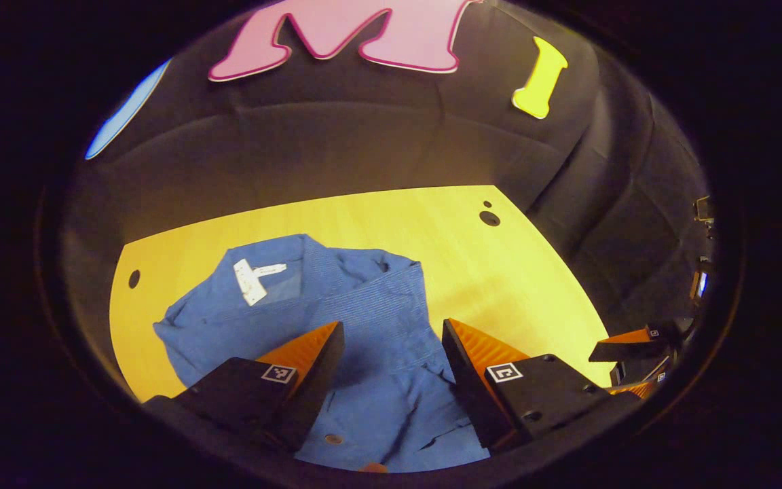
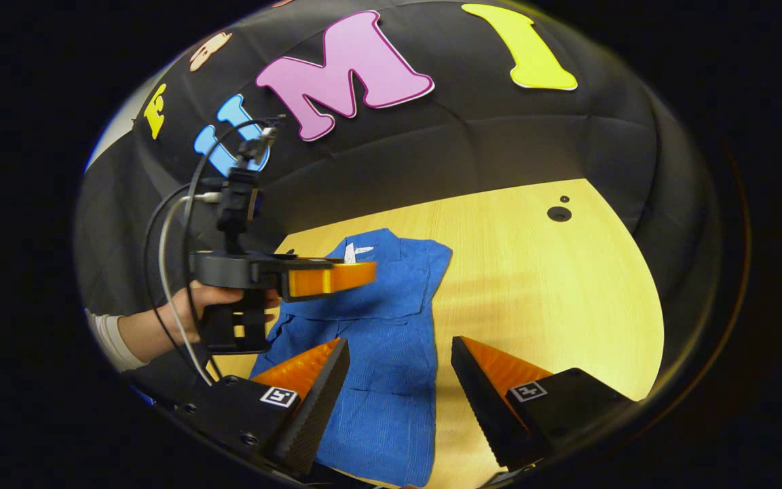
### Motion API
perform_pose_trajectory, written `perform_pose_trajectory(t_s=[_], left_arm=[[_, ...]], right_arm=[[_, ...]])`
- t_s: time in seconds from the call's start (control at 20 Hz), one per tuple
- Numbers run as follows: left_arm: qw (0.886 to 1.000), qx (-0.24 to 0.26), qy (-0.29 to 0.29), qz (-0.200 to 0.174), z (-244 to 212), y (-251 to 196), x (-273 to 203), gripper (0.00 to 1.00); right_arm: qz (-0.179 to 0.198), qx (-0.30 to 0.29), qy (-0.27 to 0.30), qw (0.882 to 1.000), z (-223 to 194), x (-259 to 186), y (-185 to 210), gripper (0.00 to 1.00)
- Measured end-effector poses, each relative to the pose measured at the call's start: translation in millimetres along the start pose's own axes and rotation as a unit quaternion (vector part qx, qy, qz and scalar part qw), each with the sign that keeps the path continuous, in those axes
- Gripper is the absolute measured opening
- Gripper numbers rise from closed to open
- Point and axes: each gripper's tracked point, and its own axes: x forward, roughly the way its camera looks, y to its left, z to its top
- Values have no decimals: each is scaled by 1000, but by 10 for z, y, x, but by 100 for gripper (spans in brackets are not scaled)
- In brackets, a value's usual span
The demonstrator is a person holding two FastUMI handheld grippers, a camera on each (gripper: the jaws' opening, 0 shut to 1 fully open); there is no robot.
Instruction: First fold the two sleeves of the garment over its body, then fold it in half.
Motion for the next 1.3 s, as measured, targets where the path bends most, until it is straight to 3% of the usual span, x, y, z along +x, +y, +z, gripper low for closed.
perform_pose_trajectory(t_s=[0.15,0.3,0.45,0.6,0.8,1.0,1.2,1.3], left_arm=[[998,-36,11,41,-642,487,-501,84],[992,-82,55,84,-1571,960,-913,84],[977,-137,129,103,-2584,1241,-1175,84],[960,-185,182,105,-3215,1364,-1343,83],[942,-231,226,93,-3636,1432,-1374,84],[939,-203,257,106,-3812,1576,-1331,83],[931,-204,289,87,-3988,1504,-1329,83],[936,-178,289,91,-4001,1490,-1308,83]], right_arm=[[-7,-5,13,1000,-231,12,96,96],[-17,-7,46,999,-580,46,193,98],[-38,-20,81,996,-952,29,243,98],[-59,-25,135,989,-1422,-25,214,98],[-107,-17,211,972,-2034,-161,79,99],[-138,-19,262,955,-2331,-253,-30,99],[-170,-11,277,946,-2446,-250,-173,99],[-182,-10,288,940,-2523,-267,-234,99]])
